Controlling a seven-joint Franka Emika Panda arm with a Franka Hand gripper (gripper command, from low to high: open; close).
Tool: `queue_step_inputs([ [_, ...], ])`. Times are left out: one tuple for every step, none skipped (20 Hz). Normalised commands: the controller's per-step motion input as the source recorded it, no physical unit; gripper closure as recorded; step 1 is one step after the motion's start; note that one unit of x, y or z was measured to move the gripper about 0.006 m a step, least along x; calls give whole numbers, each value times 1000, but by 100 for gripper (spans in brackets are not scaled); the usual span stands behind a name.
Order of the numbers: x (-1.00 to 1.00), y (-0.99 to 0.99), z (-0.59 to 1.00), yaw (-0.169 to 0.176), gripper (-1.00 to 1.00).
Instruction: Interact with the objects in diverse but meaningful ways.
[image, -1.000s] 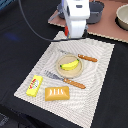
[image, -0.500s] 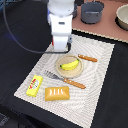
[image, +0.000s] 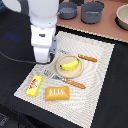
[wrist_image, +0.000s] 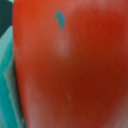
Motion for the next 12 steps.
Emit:
queue_step_inputs([
  [-434,-40,-203,0,100],
  [-429,-23,-243,0,100],
  [-474,-49,-246,0,100],
  [-483,-57,-237,0,100],
  [-494,-86,-249,0,100],
  [-466,-80,-249,0,100],
  [-474,-100,-257,0,100],
  [-466,-74,-234,0,100],
  [-486,-40,-217,0,100],
  [-517,-54,-171,0,100],
  [-511,-40,-114,0,100],
  [-526,-66,-97,2,100],
])
